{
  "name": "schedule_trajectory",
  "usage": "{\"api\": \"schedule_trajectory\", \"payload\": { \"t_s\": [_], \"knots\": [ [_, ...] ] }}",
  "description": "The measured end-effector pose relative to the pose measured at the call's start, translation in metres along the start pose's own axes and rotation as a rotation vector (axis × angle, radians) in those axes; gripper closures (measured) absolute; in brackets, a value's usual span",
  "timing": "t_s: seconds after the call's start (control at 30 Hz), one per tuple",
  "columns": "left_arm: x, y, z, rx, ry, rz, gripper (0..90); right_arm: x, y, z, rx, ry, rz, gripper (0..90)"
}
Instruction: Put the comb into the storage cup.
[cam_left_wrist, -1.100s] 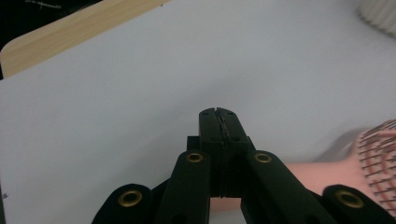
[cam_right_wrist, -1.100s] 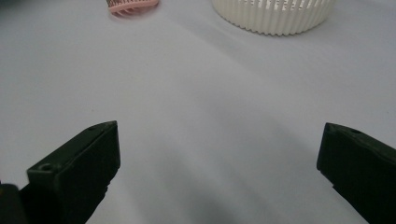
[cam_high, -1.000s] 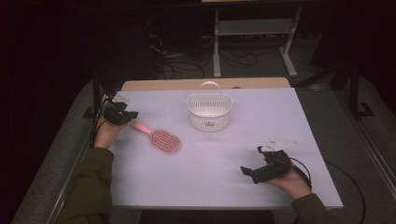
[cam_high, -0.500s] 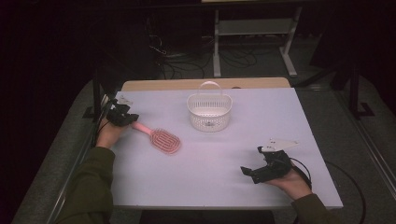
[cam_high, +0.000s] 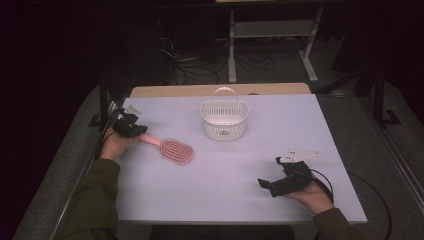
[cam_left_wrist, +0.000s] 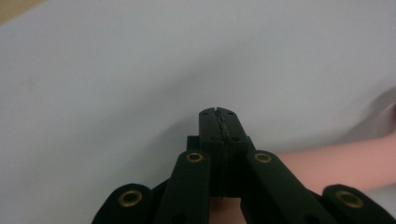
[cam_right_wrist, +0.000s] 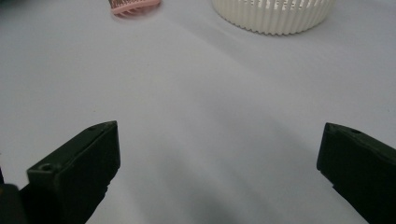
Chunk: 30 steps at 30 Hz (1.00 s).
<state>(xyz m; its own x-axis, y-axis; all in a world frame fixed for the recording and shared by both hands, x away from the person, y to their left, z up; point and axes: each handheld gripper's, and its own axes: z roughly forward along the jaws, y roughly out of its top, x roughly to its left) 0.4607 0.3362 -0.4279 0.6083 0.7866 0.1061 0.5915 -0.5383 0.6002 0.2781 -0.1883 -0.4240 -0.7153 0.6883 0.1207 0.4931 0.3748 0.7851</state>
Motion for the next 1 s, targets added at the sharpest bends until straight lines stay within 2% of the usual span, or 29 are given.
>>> {"api": "schedule_trajectory", "payload": {
  "t_s": [0.3, 0.5, 1.0],
  "knots": [
    [-0.001, -0.009, -0.003, 0.041, -0.008, 0.014, 90.0, 0.000, 0.000, 0.000, 0.001, 0.000, 0.001, 0.0],
    [-0.001, -0.013, -0.007, 0.054, -0.022, 0.008, 90.0, 0.000, 0.000, 0.000, 0.000, 0.001, 0.001, 0.0],
    [-0.013, -0.022, -0.017, 0.085, -0.057, 0.037, 90.0, 0.000, 0.000, 0.000, -0.001, 0.000, 0.002, 0.0]
  ]
}}
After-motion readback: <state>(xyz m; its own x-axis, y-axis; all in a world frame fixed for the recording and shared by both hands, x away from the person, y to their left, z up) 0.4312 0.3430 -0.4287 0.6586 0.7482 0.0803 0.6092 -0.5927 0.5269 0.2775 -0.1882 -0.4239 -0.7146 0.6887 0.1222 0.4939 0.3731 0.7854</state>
